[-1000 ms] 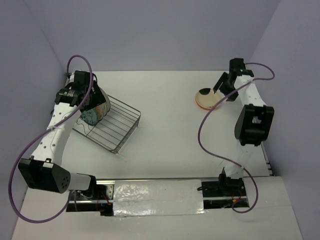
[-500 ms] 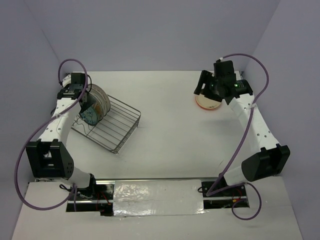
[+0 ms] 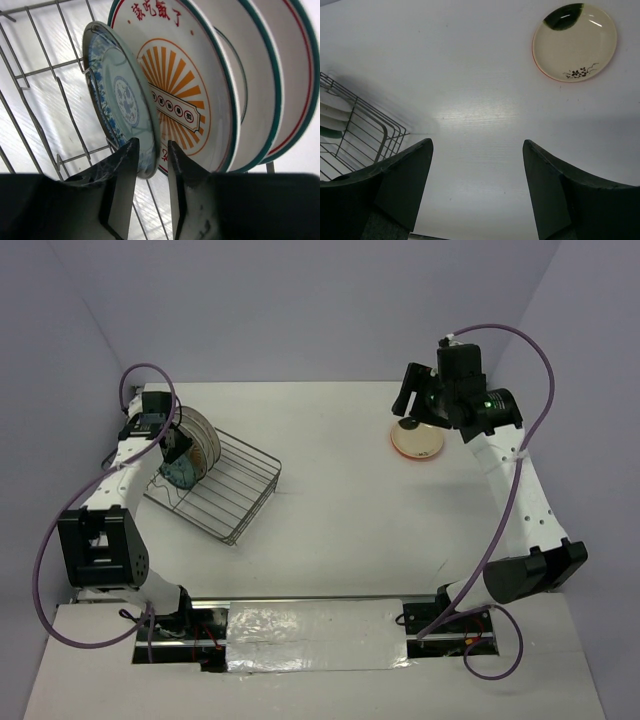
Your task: Unload the plates from the dish rack
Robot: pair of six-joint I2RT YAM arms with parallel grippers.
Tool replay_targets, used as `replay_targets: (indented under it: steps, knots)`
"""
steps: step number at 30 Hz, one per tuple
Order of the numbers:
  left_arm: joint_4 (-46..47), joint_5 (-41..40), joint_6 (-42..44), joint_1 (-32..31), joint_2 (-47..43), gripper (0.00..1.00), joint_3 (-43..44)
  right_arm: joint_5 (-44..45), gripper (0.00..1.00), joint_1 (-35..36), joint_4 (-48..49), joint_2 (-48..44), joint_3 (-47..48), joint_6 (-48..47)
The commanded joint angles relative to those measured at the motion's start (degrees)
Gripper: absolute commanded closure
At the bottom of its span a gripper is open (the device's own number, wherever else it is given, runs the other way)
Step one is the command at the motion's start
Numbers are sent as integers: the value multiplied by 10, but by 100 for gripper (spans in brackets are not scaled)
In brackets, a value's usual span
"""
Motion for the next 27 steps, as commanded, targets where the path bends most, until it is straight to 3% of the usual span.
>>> replay_targets:
  steps: [1, 8, 12, 17, 21, 25, 27]
  knots:
    - [21, 25, 5, 6, 5, 58, 5, 12, 20, 6, -22, 12, 22, -14]
    - [24, 22, -1, 6, -33, 50, -7, -5, 20, 8, -6, 13, 4, -3]
    - [18, 20, 6, 9, 8, 60, 7, -10, 20, 9, -8, 19, 15, -3]
    - [26, 18, 7, 13, 35, 61, 2, -7, 20, 10, -21, 29, 35, -7]
    - [17, 18, 10, 16, 35, 86, 12, -1, 20, 10, -25, 30, 46, -8]
    - [-36, -4, 13, 15, 5, 99, 56, 5, 20, 11, -36, 36, 65, -12]
    - [-71, -5, 18, 16, -13, 100, 95, 13, 20, 11, -49, 46, 88, -19]
